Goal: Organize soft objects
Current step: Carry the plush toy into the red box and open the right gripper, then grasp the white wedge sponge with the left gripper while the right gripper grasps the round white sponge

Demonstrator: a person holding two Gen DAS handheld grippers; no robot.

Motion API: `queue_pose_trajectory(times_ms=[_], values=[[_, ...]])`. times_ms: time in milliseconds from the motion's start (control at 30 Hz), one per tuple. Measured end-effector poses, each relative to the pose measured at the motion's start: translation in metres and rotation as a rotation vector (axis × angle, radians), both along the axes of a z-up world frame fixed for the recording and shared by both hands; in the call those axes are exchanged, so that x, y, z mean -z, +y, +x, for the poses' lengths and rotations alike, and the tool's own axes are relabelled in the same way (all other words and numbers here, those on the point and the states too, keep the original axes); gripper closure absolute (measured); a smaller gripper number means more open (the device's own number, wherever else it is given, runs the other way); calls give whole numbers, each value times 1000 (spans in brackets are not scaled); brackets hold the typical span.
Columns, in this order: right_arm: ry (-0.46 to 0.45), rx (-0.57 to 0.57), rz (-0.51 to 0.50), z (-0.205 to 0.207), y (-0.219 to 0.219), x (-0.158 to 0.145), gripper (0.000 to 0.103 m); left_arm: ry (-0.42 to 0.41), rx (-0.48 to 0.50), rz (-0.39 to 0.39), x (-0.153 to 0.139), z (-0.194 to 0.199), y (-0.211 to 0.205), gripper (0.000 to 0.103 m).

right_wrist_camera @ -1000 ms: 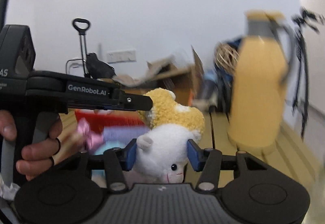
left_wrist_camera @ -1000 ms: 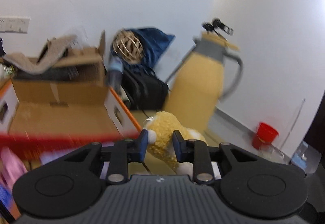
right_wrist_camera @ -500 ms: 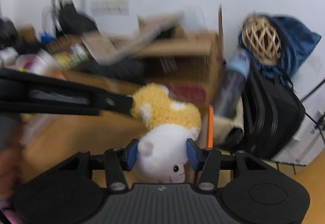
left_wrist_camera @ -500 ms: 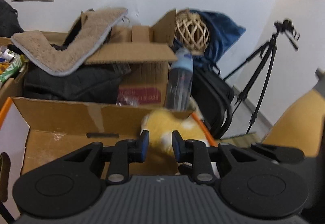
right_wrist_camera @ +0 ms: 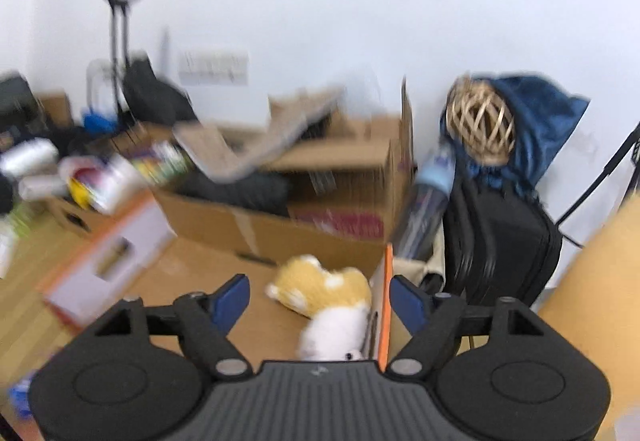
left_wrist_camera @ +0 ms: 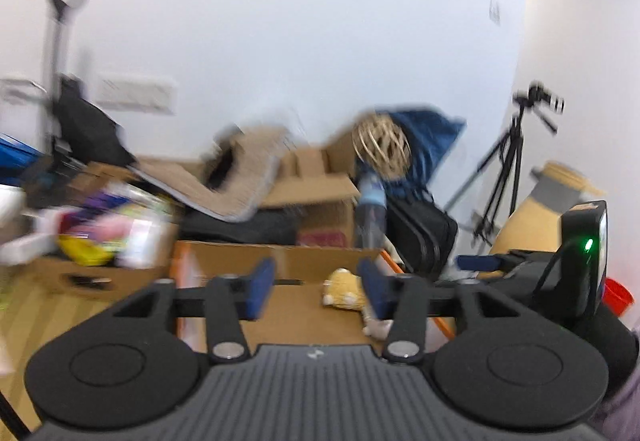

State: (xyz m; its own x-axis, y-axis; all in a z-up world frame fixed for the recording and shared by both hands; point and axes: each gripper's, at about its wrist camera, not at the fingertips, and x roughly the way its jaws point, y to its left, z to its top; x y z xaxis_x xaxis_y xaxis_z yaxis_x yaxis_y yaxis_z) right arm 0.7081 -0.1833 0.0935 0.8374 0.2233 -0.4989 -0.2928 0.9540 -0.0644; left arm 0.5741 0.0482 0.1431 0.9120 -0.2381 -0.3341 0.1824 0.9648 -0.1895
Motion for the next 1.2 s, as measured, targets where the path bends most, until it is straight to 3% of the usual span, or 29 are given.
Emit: queue_pose_trajectory(times_ms=[67,133,233,367,467,633,867,1200], values=[[-44,-26,59,-40,-7,-13,17,-111,-50,21,3,-76,25,26],[-90,-39,115,-84,-10,-22,8,-165,-108,81,15,-136,45,16],[-142,-31,200,-147,-8,-23,2,-182,-196,146,38,-208,64,12],[-157,24,291,-210,1,-2,2,-183,-222,151,60,-265,71,4],[-144,46,297,-240,13,18,2,-195,-214,180,71,-277,68,3],[-181,43,269,-269,32,38,2,-194,-194,118,88,-277,67,2],[-160,53,250,-267,48,61,2,-157,-210,129,119,-264,68,2],[-163,56,277,-265,51,68,2,-148,-217,114,123,-261,71,2]])
